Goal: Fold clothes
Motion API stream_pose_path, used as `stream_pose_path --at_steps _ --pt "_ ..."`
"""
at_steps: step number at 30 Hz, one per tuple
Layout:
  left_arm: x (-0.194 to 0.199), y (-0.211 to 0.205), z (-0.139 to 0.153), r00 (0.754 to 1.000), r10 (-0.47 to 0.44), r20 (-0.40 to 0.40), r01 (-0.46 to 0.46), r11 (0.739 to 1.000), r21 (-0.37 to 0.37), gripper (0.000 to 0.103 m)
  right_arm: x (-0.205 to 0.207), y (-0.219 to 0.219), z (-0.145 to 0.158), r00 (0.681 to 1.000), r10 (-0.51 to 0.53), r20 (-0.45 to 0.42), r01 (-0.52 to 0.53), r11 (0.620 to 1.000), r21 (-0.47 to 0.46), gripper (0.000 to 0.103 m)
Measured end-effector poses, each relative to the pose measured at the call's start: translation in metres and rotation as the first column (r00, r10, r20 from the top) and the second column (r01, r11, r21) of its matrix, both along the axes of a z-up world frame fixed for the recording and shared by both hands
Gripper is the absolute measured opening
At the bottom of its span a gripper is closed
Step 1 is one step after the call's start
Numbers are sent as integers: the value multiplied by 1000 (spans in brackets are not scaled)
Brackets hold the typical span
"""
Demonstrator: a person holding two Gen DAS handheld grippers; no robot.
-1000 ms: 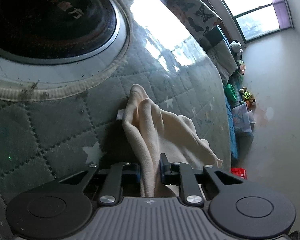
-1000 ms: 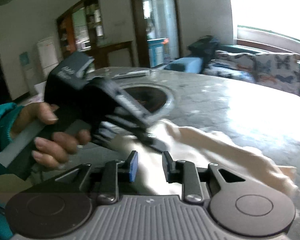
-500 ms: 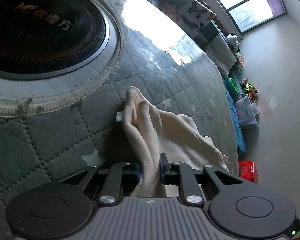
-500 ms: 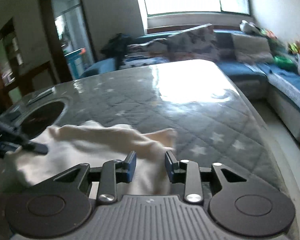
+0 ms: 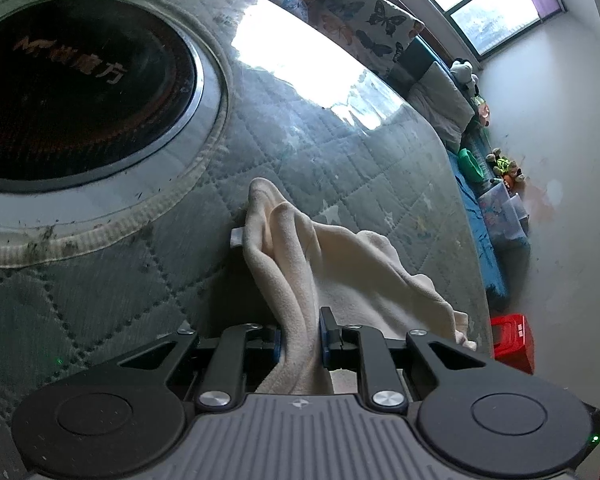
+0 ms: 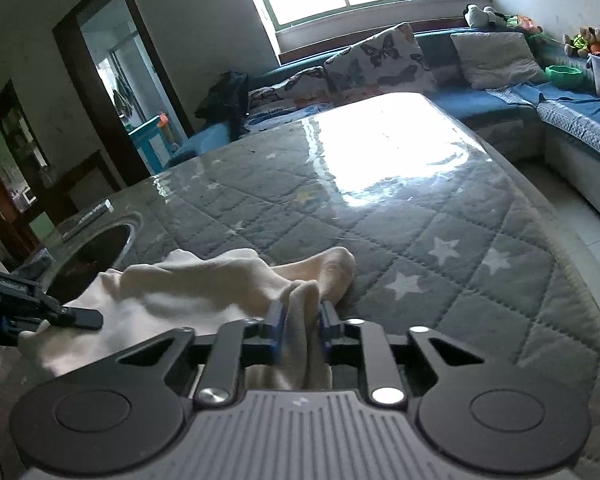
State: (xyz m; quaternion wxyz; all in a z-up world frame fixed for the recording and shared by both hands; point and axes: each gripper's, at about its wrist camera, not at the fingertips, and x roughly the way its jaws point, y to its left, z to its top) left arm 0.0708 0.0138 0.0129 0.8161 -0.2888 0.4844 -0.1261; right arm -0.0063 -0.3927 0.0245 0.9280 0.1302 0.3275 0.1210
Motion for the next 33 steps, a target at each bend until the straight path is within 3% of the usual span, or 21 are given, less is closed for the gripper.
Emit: stream_pose_path --at_steps 8,15,26,33 --pt "0 -16 19 996 -68 61 64 996 67 16 -16 0 29 997 13 76 -14 1000 17 11" --pt "13 -48 40 981 -153 121 142 985 94 16 -19 -10 65 990 -4 144 10 999 -45 10" --pt "47 -118 64 953 -243 182 225 968 113 16 7 -48 99 977 -93 191 122 982 -146 10" --pt "76 -151 65 942 -276 189 256 959 124 16 33 -71 100 971 -141 193 175 970 -170 10"
